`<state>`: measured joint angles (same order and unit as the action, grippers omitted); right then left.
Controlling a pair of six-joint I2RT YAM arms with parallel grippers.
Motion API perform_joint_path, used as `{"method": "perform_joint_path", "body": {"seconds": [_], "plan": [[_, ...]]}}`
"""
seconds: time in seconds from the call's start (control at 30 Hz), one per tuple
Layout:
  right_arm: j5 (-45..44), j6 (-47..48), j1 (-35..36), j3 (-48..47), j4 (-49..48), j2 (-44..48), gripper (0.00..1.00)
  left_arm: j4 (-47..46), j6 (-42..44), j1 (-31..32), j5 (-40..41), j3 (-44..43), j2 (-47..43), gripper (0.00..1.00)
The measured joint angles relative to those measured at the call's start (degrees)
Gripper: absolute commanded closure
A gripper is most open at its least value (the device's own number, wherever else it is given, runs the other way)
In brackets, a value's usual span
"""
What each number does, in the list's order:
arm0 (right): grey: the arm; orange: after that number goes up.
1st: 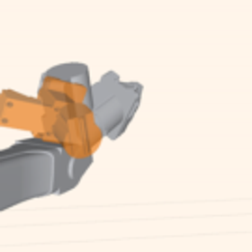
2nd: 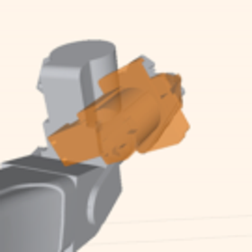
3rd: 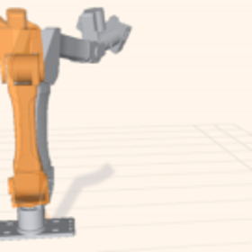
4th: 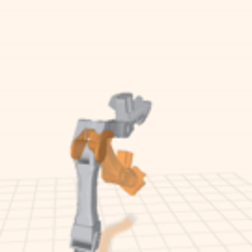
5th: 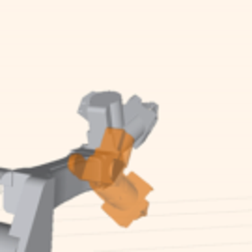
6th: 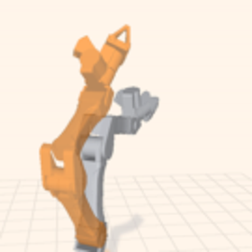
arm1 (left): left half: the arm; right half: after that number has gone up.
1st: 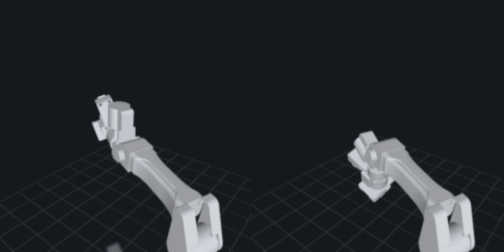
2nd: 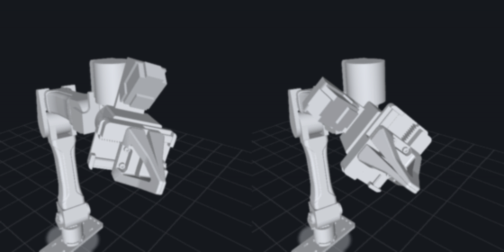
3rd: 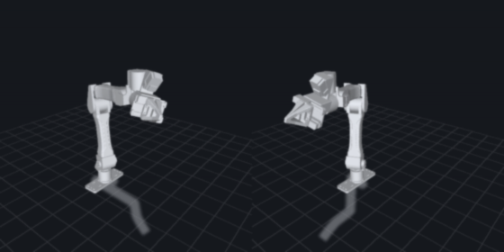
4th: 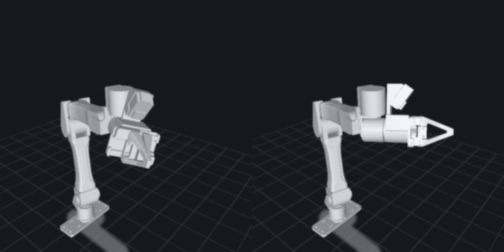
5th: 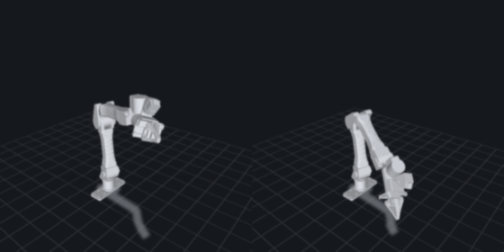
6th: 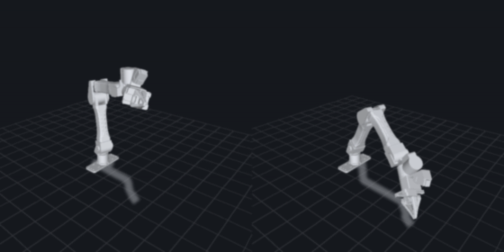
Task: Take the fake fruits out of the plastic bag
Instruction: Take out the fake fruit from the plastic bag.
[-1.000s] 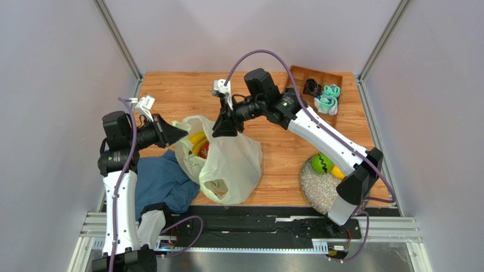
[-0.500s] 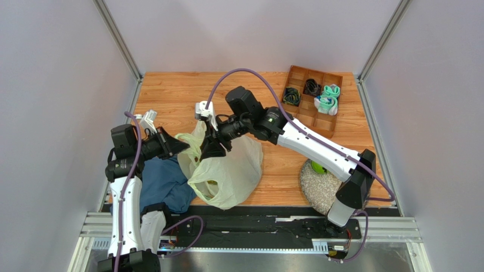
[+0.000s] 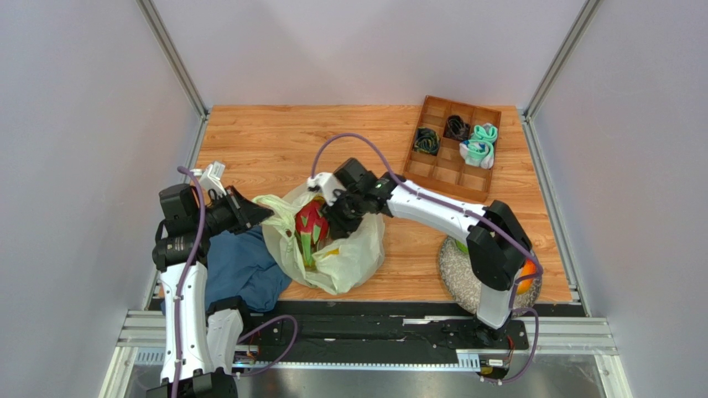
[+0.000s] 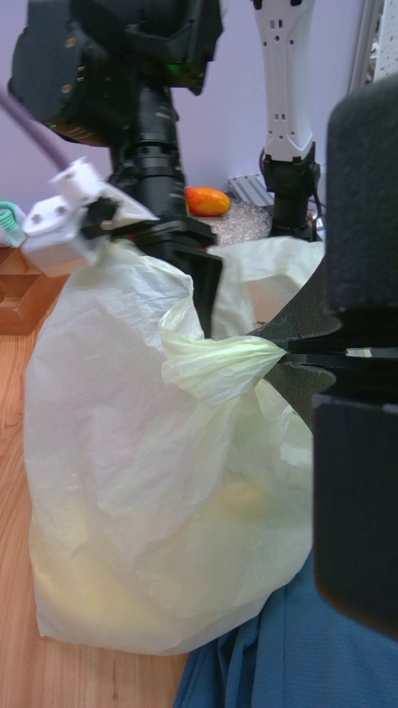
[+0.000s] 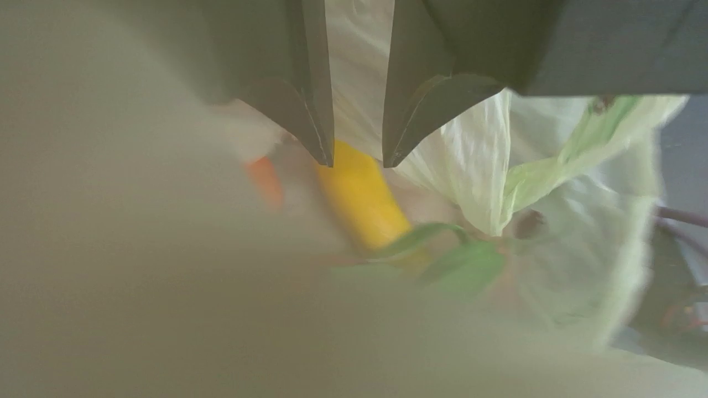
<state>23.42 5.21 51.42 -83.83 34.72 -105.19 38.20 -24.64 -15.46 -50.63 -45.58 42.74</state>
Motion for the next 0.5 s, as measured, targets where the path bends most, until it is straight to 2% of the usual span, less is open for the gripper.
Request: {"method": "perform_joint_path", "body": {"seconds": [0.17, 0.3, 0.43, 0.47, 0.5], "plan": [[-5.07, 0.85, -6.78, 1.75, 4.04, 4.74, 0.57, -0.42, -1.64, 0.00, -0.57, 0.11, -1.46, 1.00], [-6.49, 0.81, -0.63, -0.20, 1.92, 7.43, 0.35, -0.72, -2.29, 0.00, -1.11, 0.81, -1.99, 1.00], [-7.54, -3.02, 5.75, -2.51, -1.60, 5.75, 0.29, -0.61, -2.27, 0.00, -1.81, 0.87, -1.99, 1.00], [-7.85, -4.26, 6.05, -3.04, -2.10, 4.72, 0.24, -0.50, -2.23, 0.00, -1.88, 0.85, -1.99, 1.00], [-8.50, -5.90, 5.95, -3.45, -2.69, 3.50, 0.12, -0.22, -2.12, 0.00, -1.95, 0.85, -1.97, 1.00]]}}
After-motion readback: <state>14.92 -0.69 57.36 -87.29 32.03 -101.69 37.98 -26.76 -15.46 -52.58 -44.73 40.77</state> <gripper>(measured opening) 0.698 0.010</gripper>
